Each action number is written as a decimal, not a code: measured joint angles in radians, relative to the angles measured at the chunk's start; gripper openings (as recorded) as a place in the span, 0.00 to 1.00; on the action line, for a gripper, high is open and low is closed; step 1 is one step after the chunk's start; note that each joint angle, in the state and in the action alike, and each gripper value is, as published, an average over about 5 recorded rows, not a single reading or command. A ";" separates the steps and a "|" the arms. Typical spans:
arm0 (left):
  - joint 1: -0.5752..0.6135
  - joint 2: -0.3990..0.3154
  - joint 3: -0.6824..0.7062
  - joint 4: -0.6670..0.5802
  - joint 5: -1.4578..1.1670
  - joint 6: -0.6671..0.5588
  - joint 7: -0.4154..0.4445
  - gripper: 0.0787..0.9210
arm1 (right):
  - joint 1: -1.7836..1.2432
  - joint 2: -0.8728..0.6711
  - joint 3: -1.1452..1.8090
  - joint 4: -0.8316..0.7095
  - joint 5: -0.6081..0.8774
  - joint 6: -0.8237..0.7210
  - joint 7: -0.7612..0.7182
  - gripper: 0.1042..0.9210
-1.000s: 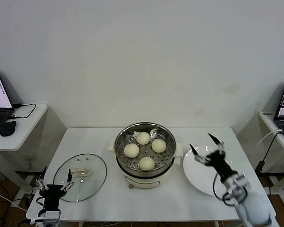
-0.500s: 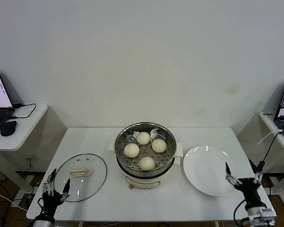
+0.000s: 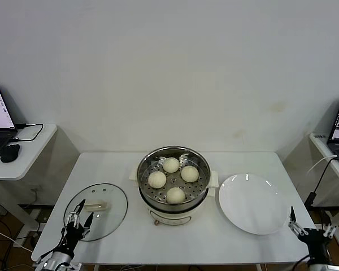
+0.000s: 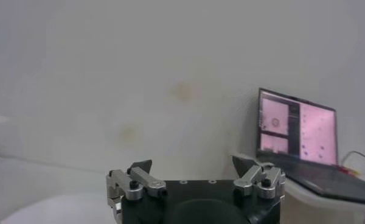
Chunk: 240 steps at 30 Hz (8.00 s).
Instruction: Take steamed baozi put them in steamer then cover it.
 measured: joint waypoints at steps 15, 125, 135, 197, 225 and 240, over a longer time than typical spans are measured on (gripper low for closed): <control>-0.196 0.025 0.078 0.179 0.033 -0.008 0.001 0.88 | -0.020 0.043 0.008 -0.015 -0.031 0.010 0.003 0.88; -0.592 -0.164 0.616 -0.255 0.187 0.595 0.471 0.08 | -0.002 0.105 -0.134 -0.060 -0.313 0.069 0.079 0.88; -0.614 -0.231 0.647 -0.182 0.232 0.601 0.475 0.08 | 0.004 0.105 -0.137 -0.075 -0.317 0.070 0.080 0.88; -0.578 -0.256 0.669 -0.169 0.269 0.566 0.478 0.15 | 0.014 0.103 -0.146 -0.120 -0.328 0.081 0.076 0.88; -0.215 -0.117 0.470 -0.521 -0.041 0.496 0.327 0.88 | 0.002 0.100 -0.166 -0.111 -0.318 0.097 0.077 0.88; 0.201 -0.132 0.104 -0.530 -0.955 0.165 0.121 0.88 | -0.051 0.041 -0.224 -0.073 -0.202 0.129 0.049 0.88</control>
